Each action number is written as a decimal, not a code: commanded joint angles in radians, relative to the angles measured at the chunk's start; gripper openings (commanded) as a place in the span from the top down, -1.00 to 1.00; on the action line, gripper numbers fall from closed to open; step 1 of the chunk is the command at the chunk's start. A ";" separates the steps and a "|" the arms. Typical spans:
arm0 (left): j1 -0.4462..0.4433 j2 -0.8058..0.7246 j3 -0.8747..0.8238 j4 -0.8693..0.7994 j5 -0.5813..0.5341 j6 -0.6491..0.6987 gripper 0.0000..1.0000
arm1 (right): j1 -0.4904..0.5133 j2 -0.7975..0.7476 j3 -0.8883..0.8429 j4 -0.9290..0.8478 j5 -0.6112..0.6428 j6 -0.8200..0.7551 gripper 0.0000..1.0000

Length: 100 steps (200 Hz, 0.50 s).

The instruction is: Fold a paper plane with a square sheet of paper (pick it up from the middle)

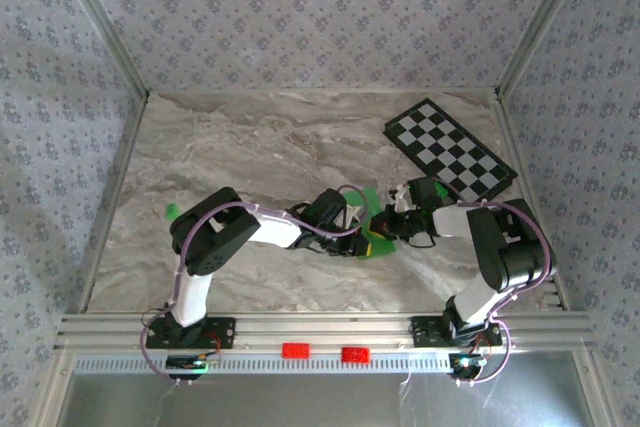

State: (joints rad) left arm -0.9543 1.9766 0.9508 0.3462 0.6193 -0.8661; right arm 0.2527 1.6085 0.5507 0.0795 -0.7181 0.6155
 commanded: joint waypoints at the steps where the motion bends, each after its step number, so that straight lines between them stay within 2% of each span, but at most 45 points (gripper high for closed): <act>1: -0.020 -0.053 -0.007 0.005 0.003 -0.017 0.98 | -0.009 0.048 -0.036 -0.107 0.119 -0.020 1.00; 62: -0.018 -0.061 -0.050 0.032 -0.024 -0.031 0.99 | -0.008 0.050 -0.033 -0.109 0.116 -0.021 1.00; 100: -0.021 -0.025 -0.048 0.068 0.020 -0.044 1.00 | -0.008 0.052 -0.034 -0.110 0.119 -0.020 1.00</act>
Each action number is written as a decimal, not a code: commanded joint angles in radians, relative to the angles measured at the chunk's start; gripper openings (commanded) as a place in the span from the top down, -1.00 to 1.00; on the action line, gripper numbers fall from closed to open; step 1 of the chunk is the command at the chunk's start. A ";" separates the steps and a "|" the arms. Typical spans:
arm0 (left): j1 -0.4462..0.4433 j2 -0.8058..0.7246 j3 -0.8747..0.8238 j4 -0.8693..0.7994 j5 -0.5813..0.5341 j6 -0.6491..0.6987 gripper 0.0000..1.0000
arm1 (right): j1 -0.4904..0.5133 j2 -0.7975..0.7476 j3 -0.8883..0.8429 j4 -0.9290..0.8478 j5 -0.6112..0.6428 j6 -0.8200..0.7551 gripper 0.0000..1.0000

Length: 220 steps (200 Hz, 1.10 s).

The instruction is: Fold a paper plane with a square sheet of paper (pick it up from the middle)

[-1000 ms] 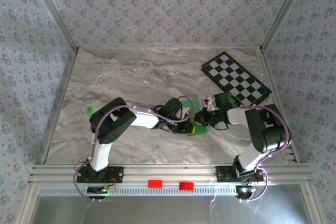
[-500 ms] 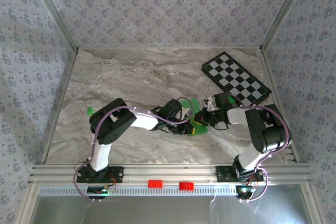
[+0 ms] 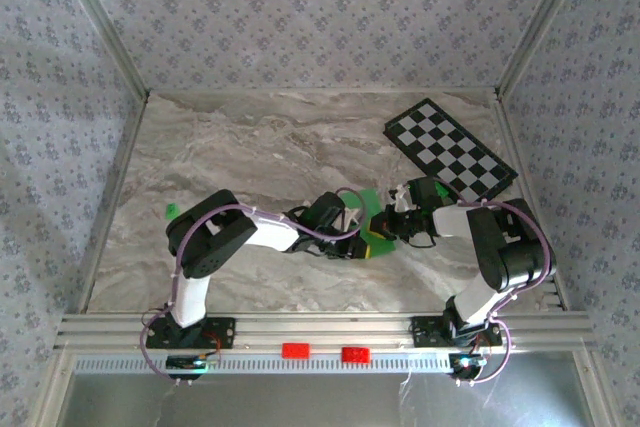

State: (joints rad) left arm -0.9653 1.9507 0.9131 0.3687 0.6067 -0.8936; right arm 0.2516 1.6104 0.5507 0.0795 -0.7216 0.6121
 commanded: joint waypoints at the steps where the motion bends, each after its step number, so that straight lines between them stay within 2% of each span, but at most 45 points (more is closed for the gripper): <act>1: -0.011 0.001 -0.010 0.048 0.033 -0.017 1.00 | -0.007 0.050 -0.035 -0.110 0.123 -0.018 1.00; 116: -0.008 -0.042 0.018 0.038 0.025 -0.016 1.00 | -0.005 0.051 -0.035 -0.106 0.123 -0.016 1.00; 139: 0.013 -0.065 0.013 0.050 -0.007 -0.015 1.00 | -0.005 0.049 -0.036 -0.105 0.125 -0.016 1.00; 220: 0.033 0.030 0.049 0.061 0.039 -0.034 1.00 | -0.006 0.044 -0.040 -0.104 0.124 -0.012 1.00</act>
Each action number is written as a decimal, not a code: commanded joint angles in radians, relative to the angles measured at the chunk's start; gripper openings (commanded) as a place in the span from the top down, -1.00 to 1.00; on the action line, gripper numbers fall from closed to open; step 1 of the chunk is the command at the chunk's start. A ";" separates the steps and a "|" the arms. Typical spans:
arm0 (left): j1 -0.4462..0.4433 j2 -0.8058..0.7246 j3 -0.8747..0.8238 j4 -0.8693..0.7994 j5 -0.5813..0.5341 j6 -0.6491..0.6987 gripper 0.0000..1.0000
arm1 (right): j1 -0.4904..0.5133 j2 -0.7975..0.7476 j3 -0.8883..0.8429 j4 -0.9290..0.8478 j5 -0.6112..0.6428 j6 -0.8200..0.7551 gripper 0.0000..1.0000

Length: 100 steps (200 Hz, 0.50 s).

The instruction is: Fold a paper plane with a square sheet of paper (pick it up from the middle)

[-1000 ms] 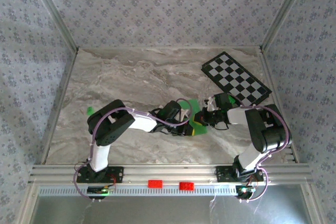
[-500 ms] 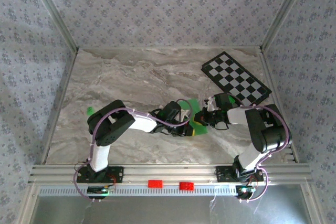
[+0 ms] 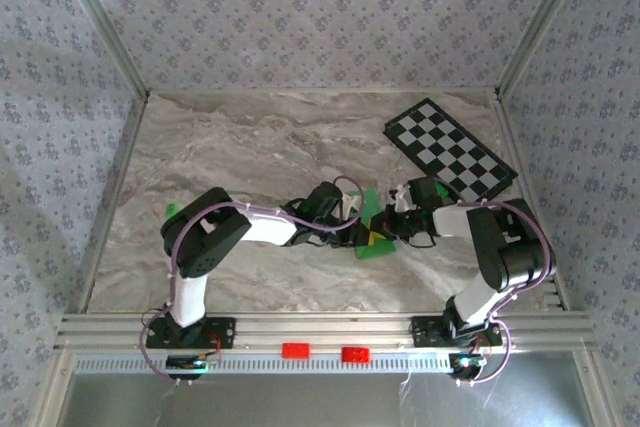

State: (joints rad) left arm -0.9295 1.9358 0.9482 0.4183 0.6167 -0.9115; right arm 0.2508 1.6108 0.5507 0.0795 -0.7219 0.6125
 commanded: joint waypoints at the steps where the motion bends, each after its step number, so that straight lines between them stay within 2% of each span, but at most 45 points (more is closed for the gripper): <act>1: -0.004 0.045 0.014 0.013 0.030 -0.016 1.00 | -0.006 0.043 -0.040 -0.103 0.126 -0.013 1.00; 47: -0.022 0.080 -0.011 0.009 0.025 -0.019 1.00 | -0.006 0.044 -0.040 -0.104 0.125 -0.013 1.00; 100: -0.032 0.077 -0.004 -0.083 -0.001 0.027 1.00 | -0.006 0.043 -0.038 -0.106 0.124 -0.013 1.00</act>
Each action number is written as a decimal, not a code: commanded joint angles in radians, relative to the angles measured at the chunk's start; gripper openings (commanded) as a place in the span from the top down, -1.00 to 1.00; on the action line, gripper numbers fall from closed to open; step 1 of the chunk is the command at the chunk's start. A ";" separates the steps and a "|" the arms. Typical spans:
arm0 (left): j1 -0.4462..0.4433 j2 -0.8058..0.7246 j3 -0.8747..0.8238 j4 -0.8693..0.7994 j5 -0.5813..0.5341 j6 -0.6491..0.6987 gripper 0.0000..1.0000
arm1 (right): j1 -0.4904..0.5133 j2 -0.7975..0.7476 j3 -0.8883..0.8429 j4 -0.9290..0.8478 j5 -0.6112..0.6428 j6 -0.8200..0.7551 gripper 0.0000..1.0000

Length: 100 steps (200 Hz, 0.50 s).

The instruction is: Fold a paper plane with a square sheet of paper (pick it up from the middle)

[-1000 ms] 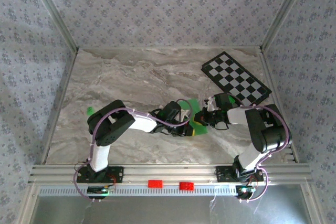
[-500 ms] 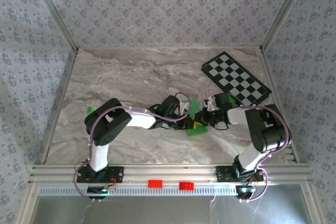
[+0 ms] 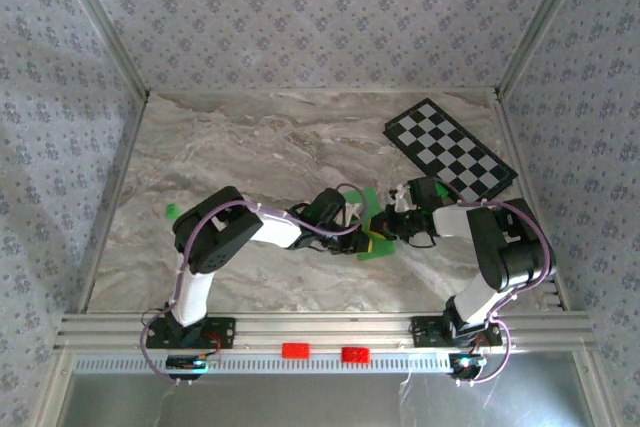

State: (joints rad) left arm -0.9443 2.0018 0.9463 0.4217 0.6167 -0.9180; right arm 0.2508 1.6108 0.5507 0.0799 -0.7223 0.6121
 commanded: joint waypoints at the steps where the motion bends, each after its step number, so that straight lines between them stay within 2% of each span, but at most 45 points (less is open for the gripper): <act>1: -0.017 0.010 -0.002 -0.088 -0.001 0.035 1.00 | -0.006 0.043 -0.038 -0.107 0.124 -0.013 1.00; 51: -0.019 0.018 0.060 -0.209 -0.018 0.068 1.00 | -0.007 0.040 -0.040 -0.105 0.127 -0.013 1.00; 80: -0.030 0.017 0.024 -0.217 -0.021 0.067 1.00 | -0.006 0.041 -0.040 -0.108 0.132 -0.011 1.00; 100: -0.047 0.013 0.033 -0.304 -0.039 0.114 1.00 | -0.006 0.042 -0.037 -0.111 0.136 -0.012 1.00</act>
State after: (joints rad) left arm -0.9516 2.0014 0.9932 0.3084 0.6033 -0.8677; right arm 0.2508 1.6108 0.5507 0.0795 -0.7219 0.6125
